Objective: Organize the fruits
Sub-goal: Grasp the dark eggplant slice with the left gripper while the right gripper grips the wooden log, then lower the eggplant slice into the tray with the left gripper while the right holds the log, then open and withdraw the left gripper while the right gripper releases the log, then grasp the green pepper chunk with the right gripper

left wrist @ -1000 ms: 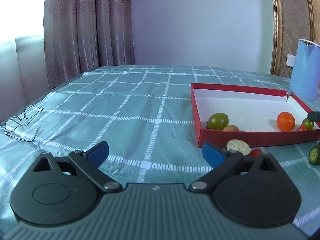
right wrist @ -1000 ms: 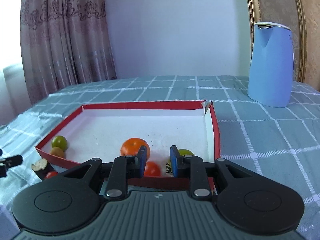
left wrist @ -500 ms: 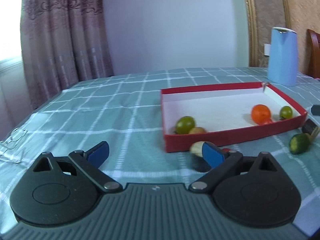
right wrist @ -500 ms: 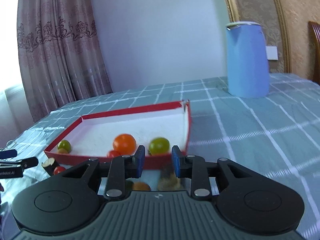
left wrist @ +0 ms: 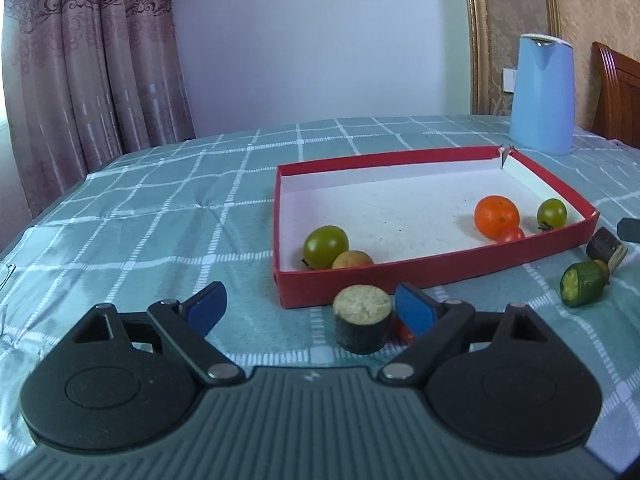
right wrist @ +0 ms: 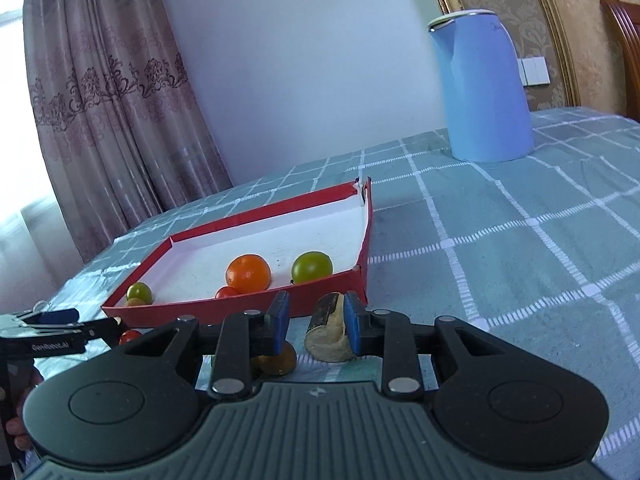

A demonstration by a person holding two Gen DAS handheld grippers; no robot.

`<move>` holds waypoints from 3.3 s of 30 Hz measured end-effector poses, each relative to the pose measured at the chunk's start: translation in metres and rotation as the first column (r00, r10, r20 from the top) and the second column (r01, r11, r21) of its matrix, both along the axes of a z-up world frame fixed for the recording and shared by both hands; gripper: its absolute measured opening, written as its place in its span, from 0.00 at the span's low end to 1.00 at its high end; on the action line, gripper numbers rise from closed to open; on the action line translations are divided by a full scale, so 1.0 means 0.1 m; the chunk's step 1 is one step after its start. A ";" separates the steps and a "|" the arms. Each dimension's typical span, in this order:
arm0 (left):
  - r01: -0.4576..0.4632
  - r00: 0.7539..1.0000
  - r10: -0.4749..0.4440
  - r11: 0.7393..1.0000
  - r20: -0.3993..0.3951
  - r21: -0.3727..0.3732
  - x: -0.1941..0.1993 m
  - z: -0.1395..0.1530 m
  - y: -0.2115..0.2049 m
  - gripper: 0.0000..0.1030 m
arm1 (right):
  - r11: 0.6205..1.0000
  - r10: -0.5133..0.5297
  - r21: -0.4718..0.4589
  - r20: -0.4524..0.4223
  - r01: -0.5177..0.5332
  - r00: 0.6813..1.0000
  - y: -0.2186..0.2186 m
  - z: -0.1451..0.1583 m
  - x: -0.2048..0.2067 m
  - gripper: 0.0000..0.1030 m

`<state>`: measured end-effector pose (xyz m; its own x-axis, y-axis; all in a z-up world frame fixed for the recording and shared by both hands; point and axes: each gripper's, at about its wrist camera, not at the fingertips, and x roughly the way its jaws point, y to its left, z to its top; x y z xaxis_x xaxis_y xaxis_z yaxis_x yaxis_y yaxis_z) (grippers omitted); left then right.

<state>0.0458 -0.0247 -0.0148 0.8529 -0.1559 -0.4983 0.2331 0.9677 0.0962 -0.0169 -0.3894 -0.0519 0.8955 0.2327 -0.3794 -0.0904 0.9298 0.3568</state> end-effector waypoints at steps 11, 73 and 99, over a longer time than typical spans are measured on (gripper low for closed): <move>0.013 0.998 -0.016 0.998 -0.053 -0.059 0.09 -0.03 0.04 0.62 | 1.000 -0.003 0.029 -0.014 0.003 1.000 -0.03 -0.02 0.01 0.27; -0.103 0.981 0.108 0.994 0.163 -0.041 -0.01 0.40 -0.10 0.71 | 0.997 -0.036 0.075 0.007 0.035 0.999 -0.09 -0.03 -0.05 0.27; -0.251 0.961 0.256 0.966 0.105 -0.052 -0.19 0.00 0.64 0.99 | 0.976 0.146 -0.152 -0.066 -0.154 0.987 0.72 0.07 -0.23 0.27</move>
<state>0.0267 0.0397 -0.0144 0.9162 0.0557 -0.3968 -0.0304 0.9971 0.0698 -0.0403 -0.3177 -0.0453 0.8321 0.2968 -0.4685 -0.2178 0.9517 0.2162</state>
